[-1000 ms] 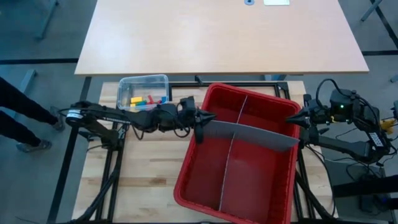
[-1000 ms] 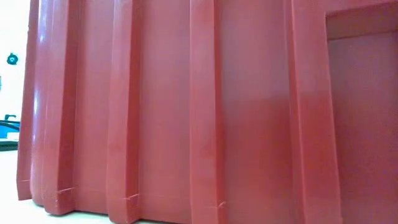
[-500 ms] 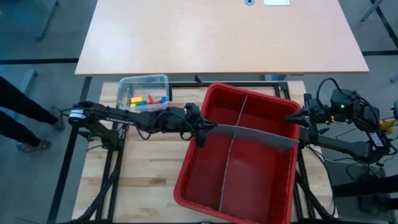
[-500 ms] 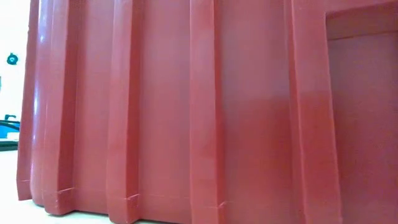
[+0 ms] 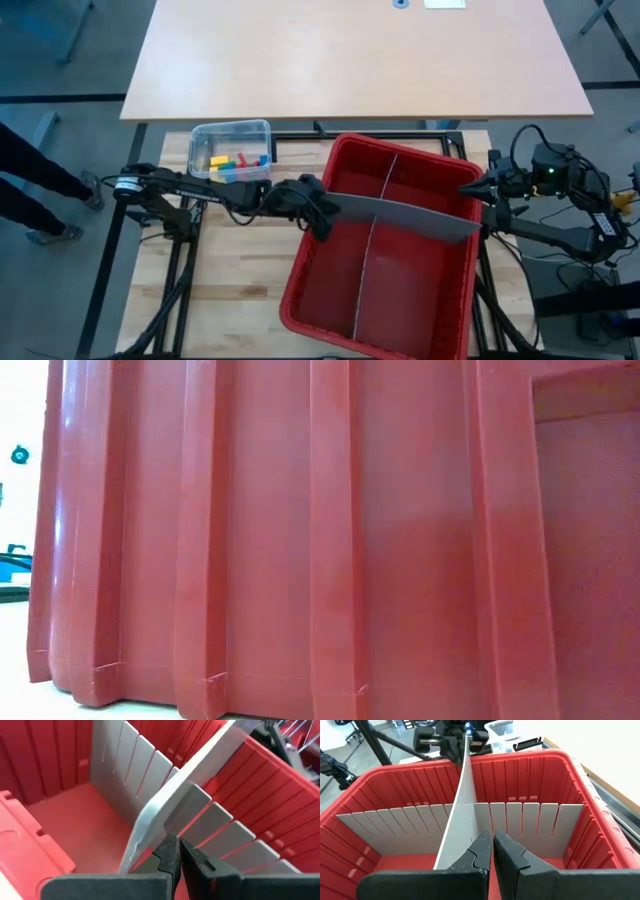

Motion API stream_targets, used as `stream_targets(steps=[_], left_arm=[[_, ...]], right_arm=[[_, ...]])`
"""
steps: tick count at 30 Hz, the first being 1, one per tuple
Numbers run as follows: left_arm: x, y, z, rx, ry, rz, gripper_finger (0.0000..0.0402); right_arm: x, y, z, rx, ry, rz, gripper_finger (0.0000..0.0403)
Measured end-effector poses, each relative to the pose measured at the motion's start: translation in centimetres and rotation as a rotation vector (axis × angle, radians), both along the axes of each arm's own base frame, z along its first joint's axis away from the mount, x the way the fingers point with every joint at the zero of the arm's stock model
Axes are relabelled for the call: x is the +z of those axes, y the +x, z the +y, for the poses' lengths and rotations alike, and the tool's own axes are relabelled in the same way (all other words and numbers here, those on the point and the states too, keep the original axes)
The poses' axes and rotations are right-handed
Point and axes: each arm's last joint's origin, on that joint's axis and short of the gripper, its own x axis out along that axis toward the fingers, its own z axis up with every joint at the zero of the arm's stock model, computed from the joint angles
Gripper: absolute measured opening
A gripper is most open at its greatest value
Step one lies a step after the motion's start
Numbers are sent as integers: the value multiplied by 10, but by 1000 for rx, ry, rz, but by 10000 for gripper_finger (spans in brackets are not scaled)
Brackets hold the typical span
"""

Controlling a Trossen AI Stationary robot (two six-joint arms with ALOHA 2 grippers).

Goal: Sort blocks
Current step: Insert the bin divider into the red bin

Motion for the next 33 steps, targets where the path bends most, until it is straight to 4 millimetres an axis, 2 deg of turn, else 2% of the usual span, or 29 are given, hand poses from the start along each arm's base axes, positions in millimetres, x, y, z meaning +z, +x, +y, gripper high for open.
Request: stream_targets(steps=[6, 15, 33], left_arm=[[6, 2, -8, -22, -9, -65, 0], [2, 0, -9, 6, 15, -19, 0], [-1, -2, 14, 137, 56, 27, 0]], right_arm=[[0, 0, 0, 1, -3, -1, 0], [0, 0, 0, 2, -5, -1, 0], [-1, 1, -1, -16, -3, 7, 0]])
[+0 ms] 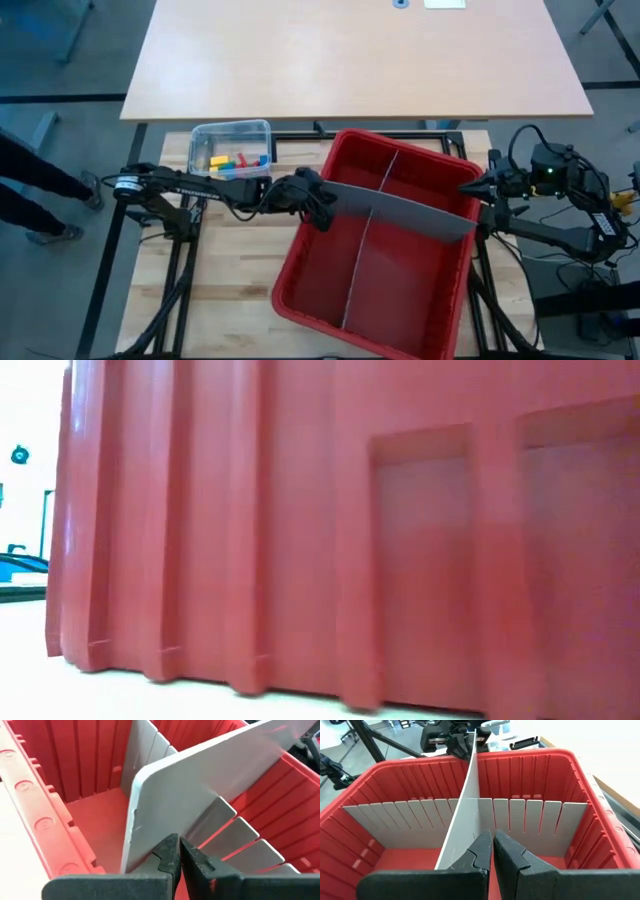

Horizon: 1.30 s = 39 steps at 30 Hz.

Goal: Sort blocks
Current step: Insert the bin divider into the red bin

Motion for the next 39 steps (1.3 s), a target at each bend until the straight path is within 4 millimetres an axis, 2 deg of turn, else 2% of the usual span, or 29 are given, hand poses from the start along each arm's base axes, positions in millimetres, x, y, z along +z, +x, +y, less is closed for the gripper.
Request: stream_targets(steps=[8, 13, 21, 29, 33, 39], left_arm=[[1, 1, 0, -8, -5, -14, 0], [13, 2, -3, -88, -28, -115, 0], [45, 1, -9, -164, 105, -341, 0], [47, -1, -8, -174, 203, -321, 4], [49, -3, -8, -192, 260, -300, 31], [57, -13, 0, -176, 293, -278, 101]], right_arm=[[-1, 0, -1, -9, -5, 3, 0], [-6, 6, -3, -4, 29, 70, 0], [-19, 20, -10, 14, 46, 165, 0], [-22, 24, -12, 6, 83, 179, 0], [-20, 24, -12, 5, 79, 169, 0], [-20, 24, -11, 19, 107, 159, 17]])
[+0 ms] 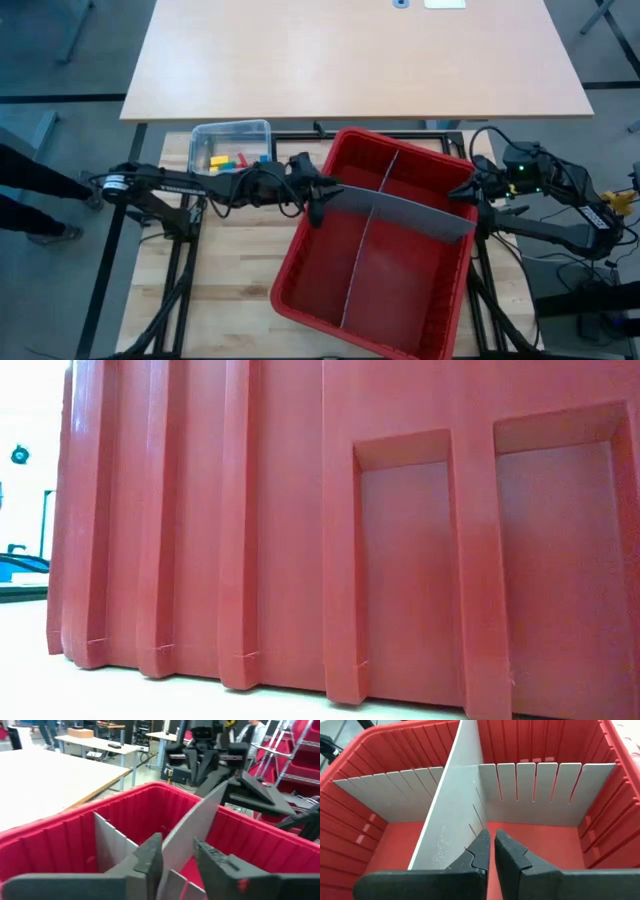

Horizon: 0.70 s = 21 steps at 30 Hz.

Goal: Sort blocks
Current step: Insert the bin divider into the red bin

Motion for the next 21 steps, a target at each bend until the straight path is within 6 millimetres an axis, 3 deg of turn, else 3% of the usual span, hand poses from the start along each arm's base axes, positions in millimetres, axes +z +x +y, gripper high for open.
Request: stream_targets(steps=[6, 12, 17, 21], left_arm=[[3, -5, 9, 27, 0, 17, 163], [-2, -7, 17, 39, -10, 63, 184], [-3, -7, 21, 39, -19, 74, 179], [-3, -7, 23, 47, -19, 73, 170]], right_arm=[[1, 1, 0, -18, 25, -17, 91], [2, 3, 0, -2, 102, -25, 164], [7, 1, 1, 1, 120, -43, 185], [27, 2, 1, 14, 75, -84, 180]])
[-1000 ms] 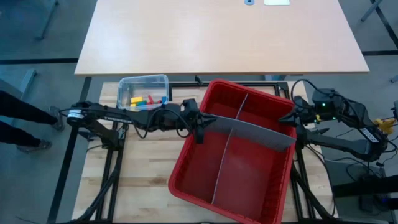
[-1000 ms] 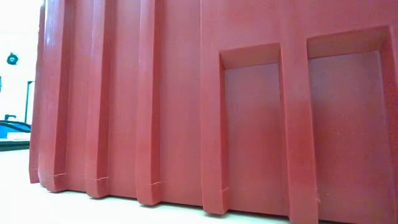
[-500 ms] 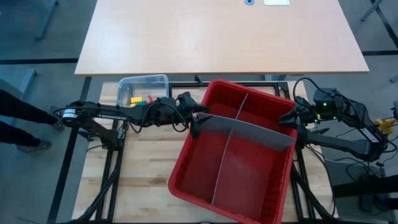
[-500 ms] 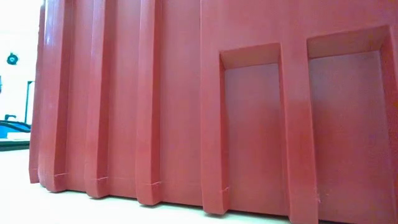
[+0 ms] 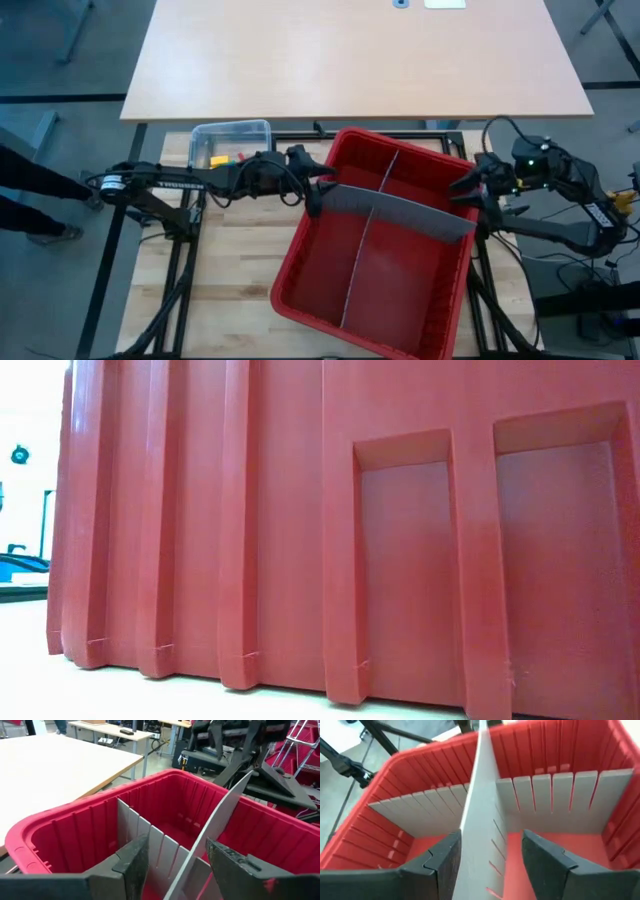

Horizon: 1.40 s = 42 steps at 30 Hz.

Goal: Sort blocks
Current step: Insert the bin divider into the red bin

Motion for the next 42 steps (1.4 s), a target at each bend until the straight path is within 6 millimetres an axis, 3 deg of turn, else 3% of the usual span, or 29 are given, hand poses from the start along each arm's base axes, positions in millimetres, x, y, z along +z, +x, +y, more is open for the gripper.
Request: stream_targets(steps=[8, 14, 23, 30, 36, 42], left_arm=[[0, 0, 2, 7, 0, -1, 168], [0, 0, 3, 9, -1, -1, 169], [7, -17, 10, 19, 69, 68, 167], [33, -43, 17, 37, 168, 20, 168], [34, -62, 27, 74, 175, 113, 159], [31, -63, 32, 89, 162, 138, 153]], right_arm=[[46, -8, -3, -132, -307, -48, 155], [51, -8, -7, -208, -387, -6, 142], [28, -4, -18, -439, -400, 241, 155], [15, -4, -22, -622, -360, 296, 140], [-10, 3, -26, -659, -288, 359, 116], [-40, 1, -24, -644, -245, 408, 90]])
